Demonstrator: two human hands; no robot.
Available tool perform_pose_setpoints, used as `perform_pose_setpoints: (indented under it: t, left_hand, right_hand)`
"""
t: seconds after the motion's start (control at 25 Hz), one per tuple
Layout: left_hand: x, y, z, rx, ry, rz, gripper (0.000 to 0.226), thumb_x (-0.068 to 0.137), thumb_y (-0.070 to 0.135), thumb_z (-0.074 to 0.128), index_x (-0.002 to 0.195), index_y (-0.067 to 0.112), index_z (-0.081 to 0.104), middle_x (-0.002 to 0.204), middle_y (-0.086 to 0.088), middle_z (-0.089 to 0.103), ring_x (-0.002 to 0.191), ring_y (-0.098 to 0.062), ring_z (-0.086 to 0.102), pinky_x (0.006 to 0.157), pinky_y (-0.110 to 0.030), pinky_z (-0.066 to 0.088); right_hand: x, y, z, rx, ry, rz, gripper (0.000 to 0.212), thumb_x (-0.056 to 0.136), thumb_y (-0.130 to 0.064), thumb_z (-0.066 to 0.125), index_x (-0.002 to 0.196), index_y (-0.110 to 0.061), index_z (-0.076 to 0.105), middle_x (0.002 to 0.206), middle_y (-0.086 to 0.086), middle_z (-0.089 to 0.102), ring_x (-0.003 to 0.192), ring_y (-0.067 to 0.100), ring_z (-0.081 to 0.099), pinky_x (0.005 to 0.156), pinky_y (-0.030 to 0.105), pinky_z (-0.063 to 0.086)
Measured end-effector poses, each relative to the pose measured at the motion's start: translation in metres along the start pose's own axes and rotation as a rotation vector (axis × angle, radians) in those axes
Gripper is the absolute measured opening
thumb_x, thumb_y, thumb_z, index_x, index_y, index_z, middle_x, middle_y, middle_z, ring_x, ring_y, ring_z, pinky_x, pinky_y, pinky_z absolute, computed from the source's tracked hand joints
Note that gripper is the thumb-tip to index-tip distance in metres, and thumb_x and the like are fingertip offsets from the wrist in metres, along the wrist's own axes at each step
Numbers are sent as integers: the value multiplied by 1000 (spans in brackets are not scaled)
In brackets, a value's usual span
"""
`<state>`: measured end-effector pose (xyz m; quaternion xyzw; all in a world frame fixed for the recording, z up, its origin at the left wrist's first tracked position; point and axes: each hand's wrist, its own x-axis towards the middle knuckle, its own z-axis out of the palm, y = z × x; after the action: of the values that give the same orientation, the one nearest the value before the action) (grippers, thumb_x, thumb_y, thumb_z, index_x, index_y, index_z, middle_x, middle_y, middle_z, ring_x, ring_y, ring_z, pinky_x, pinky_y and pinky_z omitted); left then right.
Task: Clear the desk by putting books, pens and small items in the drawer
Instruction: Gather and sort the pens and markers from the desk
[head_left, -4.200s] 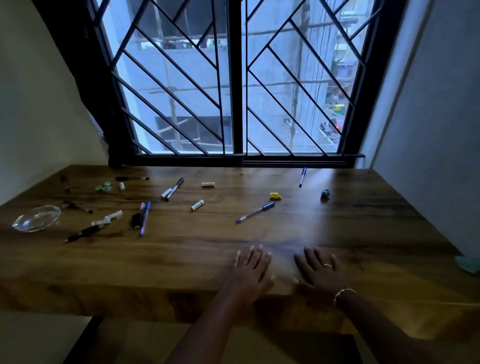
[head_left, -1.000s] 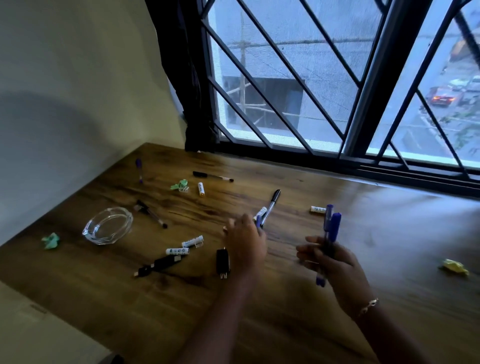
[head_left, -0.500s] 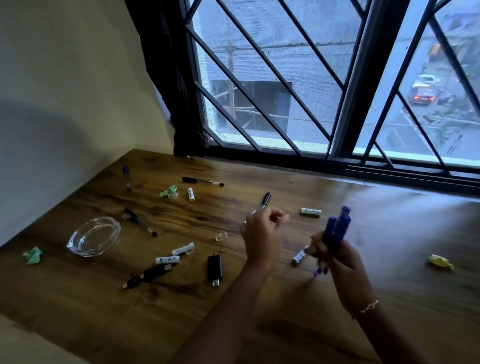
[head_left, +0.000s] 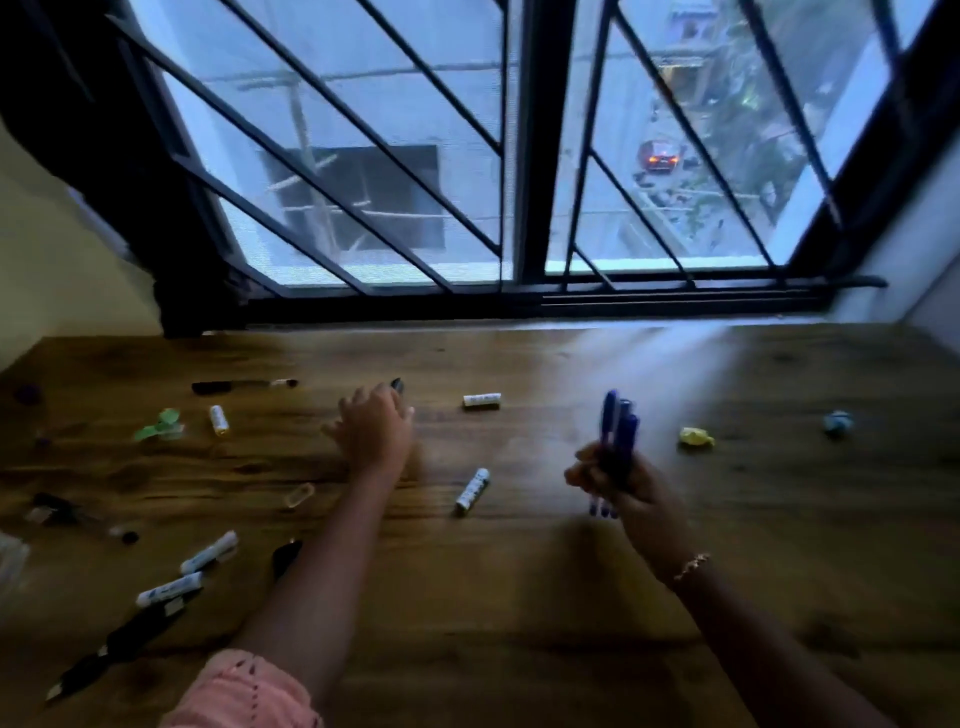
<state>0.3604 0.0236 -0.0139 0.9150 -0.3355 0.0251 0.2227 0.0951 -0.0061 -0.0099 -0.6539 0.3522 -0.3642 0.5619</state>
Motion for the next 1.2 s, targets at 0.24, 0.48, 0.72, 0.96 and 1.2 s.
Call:
perform_pose_setpoints:
  t: [0.24, 0.48, 0.72, 0.96, 1.2]
  left_hand:
    - [22, 12, 33, 83, -53, -21, 42, 79, 27, 70, 110, 1, 58, 119, -28, 51, 118, -41, 40, 102, -55, 32]
    - [-4, 45, 42, -44, 48, 21, 36, 78, 16, 69, 106, -2, 56, 120, -35, 45, 115, -48, 38, 99, -58, 26]
    - [-24, 72, 48, -74, 36, 158, 37, 80, 15, 66, 111, -2, 56, 119, -35, 46, 116, -46, 38, 98, -55, 27]
    - [-39, 88, 63, -83, 48, 325, 38, 78, 19, 71, 106, -4, 59, 108, -36, 52, 105, -48, 47, 98, -59, 29]
    - [-43, 78, 54, -56, -19, 336, 40, 81, 25, 66, 111, 0, 58, 116, -30, 53, 112, -43, 46, 103, -57, 26]
  right_hand:
    - [-14, 2, -78, -232, 247, 80, 20, 89, 4, 47, 103, -6, 57, 80, 9, 62, 66, 9, 63, 61, 18, 49]
    - [-58, 4, -205, -1368, 561, 585, 39, 90, -9, 41, 129, -12, 45, 109, 17, 64, 101, 36, 58, 81, 39, 47]
    - [-53, 44, -222, -1265, 605, 796, 56, 96, -38, 37, 136, 0, 30, 143, 25, 33, 132, 39, 30, 107, 46, 30]
    - [-54, 48, -211, -1222, 636, 840, 84, 89, -62, 28, 145, -3, 9, 153, 21, 8, 142, 37, 6, 114, 51, 7]
    - [-34, 47, -172, -1266, 635, 433, 77, 91, -53, 36, 143, 2, 20, 150, 30, 14, 139, 45, 10, 111, 63, 9]
